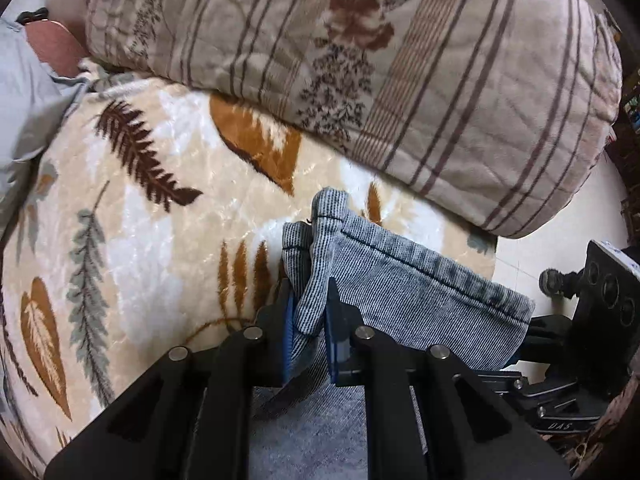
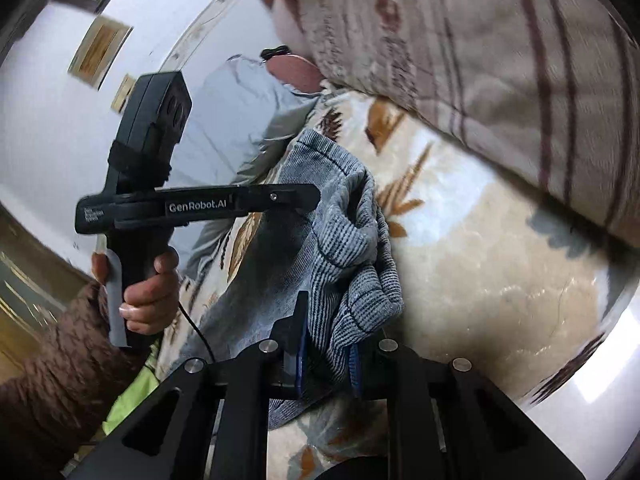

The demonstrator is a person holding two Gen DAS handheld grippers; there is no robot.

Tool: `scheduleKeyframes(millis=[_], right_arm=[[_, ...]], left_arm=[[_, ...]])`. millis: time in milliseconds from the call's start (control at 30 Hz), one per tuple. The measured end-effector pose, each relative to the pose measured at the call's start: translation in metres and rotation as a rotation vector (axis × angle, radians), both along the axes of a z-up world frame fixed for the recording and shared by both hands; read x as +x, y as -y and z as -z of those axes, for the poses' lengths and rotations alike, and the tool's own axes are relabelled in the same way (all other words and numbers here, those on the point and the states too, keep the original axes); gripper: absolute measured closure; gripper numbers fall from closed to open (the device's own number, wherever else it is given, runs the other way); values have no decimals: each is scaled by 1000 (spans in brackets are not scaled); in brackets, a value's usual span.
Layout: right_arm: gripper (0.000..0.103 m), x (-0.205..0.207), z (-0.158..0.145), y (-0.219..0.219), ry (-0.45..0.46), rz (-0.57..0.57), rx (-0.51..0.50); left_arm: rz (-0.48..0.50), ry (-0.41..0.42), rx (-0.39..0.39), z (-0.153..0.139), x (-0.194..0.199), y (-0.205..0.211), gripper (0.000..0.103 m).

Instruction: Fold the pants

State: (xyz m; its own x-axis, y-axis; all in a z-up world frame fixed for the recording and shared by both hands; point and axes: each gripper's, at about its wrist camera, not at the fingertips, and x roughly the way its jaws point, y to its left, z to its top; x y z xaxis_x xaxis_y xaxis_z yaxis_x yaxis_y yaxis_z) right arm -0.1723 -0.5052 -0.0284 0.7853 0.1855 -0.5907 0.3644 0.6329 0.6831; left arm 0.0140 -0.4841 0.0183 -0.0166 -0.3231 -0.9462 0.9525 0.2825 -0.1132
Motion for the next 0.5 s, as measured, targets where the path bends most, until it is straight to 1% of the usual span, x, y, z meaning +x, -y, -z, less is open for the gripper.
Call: scheduleKeyframes(millis=[200,300,500], right_arm=[[87,5,-23,-18,-9,-43,-113],[87,11,-34,-30,-10,-64,-164],[88,21,-51,-53,-3,-122,-247]], left_arm=[[-29,31,-34,-24,-3,-23,92],[-62,32,-51,-23,4,-34,92],[-109,56,-76,-35,6,-61,92]])
